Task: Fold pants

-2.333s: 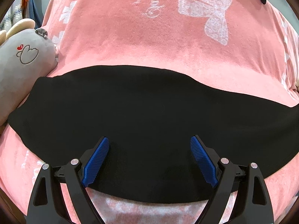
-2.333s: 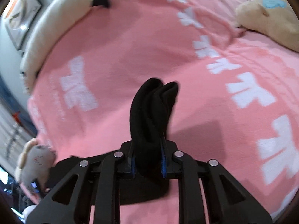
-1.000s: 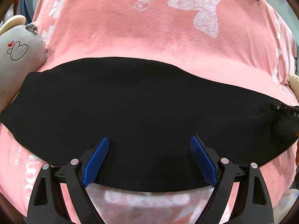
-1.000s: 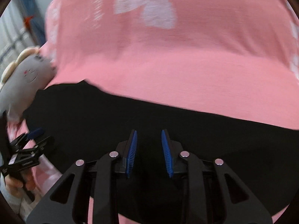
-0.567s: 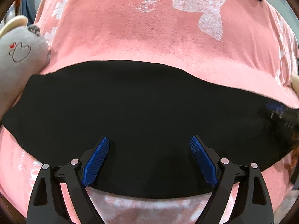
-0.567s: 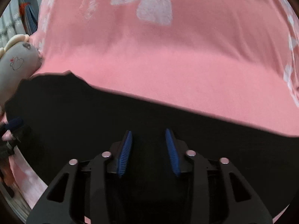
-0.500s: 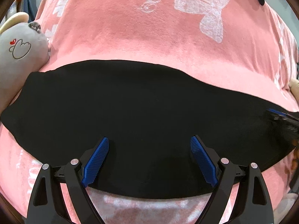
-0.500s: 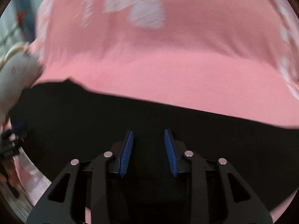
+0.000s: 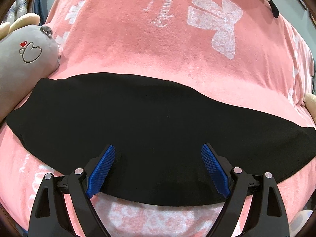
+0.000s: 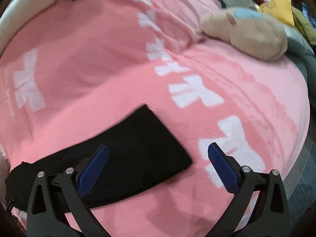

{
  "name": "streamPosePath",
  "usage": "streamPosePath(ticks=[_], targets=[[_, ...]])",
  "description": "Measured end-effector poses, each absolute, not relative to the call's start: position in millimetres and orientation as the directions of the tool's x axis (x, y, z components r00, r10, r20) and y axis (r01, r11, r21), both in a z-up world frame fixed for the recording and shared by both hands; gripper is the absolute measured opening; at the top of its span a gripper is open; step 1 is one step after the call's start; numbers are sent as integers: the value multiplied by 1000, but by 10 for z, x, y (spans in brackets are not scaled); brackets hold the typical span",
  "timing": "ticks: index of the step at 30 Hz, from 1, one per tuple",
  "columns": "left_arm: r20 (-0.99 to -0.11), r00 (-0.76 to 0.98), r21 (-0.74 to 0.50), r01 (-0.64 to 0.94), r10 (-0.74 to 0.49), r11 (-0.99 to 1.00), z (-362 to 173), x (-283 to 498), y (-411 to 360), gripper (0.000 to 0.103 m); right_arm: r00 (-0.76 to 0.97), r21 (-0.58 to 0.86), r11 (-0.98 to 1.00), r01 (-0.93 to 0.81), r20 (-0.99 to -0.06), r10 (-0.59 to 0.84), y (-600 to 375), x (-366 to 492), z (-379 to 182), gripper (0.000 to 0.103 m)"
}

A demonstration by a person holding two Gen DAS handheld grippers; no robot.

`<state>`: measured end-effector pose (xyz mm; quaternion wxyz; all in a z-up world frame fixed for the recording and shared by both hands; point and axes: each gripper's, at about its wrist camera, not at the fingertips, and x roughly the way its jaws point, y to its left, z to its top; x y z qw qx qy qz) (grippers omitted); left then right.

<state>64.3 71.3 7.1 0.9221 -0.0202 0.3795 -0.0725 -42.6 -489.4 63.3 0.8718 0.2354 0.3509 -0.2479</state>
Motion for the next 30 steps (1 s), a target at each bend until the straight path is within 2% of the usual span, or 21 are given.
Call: streamPosePath(ticks=[2, 5, 12, 16, 18, 19, 21, 22, 23, 24, 25, 28, 30], targets=[[-696, 706, -73, 112, -131, 991, 57, 645, 697, 86, 643, 257, 788, 560, -734, -218, -4874, -320, 522, 98], [-703, 702, -47, 111, -111, 993, 22, 666, 679, 86, 654, 362, 765, 533, -750, -100, -4891, -265, 209, 98], [-719, 683, -68, 112, -126, 991, -29, 721, 696, 86, 680, 389, 745, 542, -724, -116, -4819, -331, 112, 98], [-722, 678, -88, 111, -140, 990, -34, 723, 707, 86, 661, 332, 783, 526, -739, -131, -4765, -280, 127, 98], [-724, 675, -91, 110, -142, 990, -39, 726, 707, 86, 677, 365, 766, 528, -726, -120, -4805, -213, 158, 98], [-725, 673, -91, 111, -142, 990, -42, 729, 701, 86, 684, 376, 760, 530, -719, -120, -4820, -170, 165, 94], [-725, 673, -93, 113, -145, 989, -41, 731, 703, 86, 679, 364, 756, 544, -720, -142, -4817, -88, 169, 56], [-726, 672, -95, 112, -146, 989, -37, 731, 706, 86, 672, 352, 753, 557, -723, -160, -4811, -56, 178, 46], [-724, 673, -100, 111, -149, 989, -31, 731, 720, 86, 691, 376, 750, 543, -708, -145, -4808, -53, 197, 16], [-722, 674, -107, 109, -153, 988, -25, 731, 740, 86, 735, 461, 730, 504, -673, -83, -4802, -51, 232, 16], [-719, 676, -124, 102, -160, 987, -14, 730, 776, 86, 753, 482, 720, 499, -653, -85, -4739, -52, 315, 16], [-708, 680, -196, 70, -191, 978, 19, 724, 934, 86, 804, 494, 777, 390, -594, -26, -4356, 70, 676, 16], [-704, 677, -251, 46, -215, 967, 27, 716, 1048, 86, 831, 498, 826, 265, -552, 67, -3899, 248, 985, 16]])
